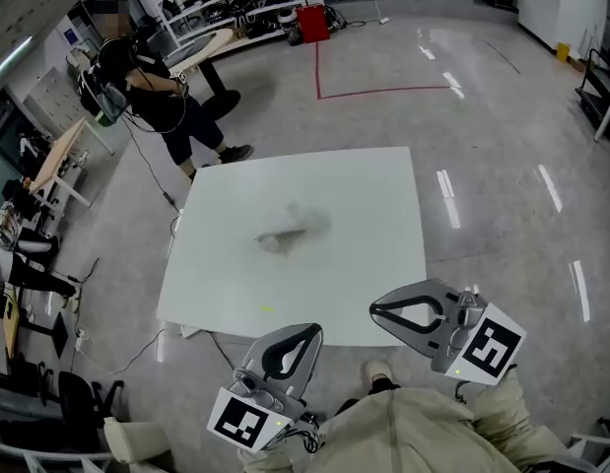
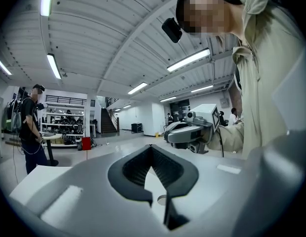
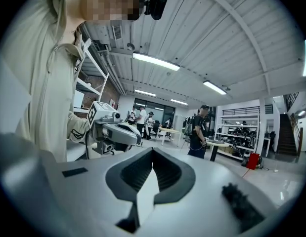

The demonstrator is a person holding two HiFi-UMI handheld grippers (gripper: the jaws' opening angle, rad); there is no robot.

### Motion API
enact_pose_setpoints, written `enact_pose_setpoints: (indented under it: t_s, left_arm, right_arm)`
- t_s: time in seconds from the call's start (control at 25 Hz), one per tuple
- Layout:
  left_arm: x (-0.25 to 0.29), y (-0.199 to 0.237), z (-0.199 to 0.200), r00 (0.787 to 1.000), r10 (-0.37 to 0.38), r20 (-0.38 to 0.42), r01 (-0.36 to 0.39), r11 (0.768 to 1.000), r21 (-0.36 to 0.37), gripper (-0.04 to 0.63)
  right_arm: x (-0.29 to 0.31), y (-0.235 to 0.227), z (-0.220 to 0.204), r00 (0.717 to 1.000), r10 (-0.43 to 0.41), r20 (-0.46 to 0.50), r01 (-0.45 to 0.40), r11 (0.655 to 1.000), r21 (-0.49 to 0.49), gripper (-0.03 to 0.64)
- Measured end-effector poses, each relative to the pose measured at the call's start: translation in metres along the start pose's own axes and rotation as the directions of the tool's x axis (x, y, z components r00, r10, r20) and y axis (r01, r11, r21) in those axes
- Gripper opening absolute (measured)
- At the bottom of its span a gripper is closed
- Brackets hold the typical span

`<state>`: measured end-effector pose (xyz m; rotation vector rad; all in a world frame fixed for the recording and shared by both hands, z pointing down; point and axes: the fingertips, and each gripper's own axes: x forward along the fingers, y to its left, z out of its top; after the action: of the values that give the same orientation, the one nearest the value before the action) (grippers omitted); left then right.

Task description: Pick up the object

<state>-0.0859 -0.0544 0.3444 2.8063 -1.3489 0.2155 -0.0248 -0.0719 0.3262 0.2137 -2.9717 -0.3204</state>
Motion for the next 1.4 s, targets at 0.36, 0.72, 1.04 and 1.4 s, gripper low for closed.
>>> enact_pose_setpoints:
  t_s: [0.36,0.72,1.04,1.4]
  left_arm:
    - [0.015,0.029,-0.011,0.999,0.017,-0.042,-0.019,0.999,-0.043,0.006]
    - [0.033,0.069,-0.002,1.0,-0.006,0.009,0.006,1.0,0.023,0.006]
    - [0.046,0.108,-0.035,0.999,0.022,-0.043,-0.025,0.998,-0.053,0.008]
    - [0.084,0.134,-0.088,0.985,-0.001,-0.171,-0.008,0.999,-0.052,0.018]
  right_arm:
    - [0.019,-0.028,-0.013,1.0,0.022,-0.015,-0.021,0.999,0.027,0.003]
    - [0.038,-0.055,-0.008,1.0,-0.004,-0.03,0.003,0.999,-0.033,0.003]
    - [0.067,-0.073,-0.061,0.985,-0.058,-0.163,0.069,0.996,0.061,0.003]
    - [0.116,-0.07,-0.115,0.971,0.037,-0.237,0.006,0.984,0.178,0.003]
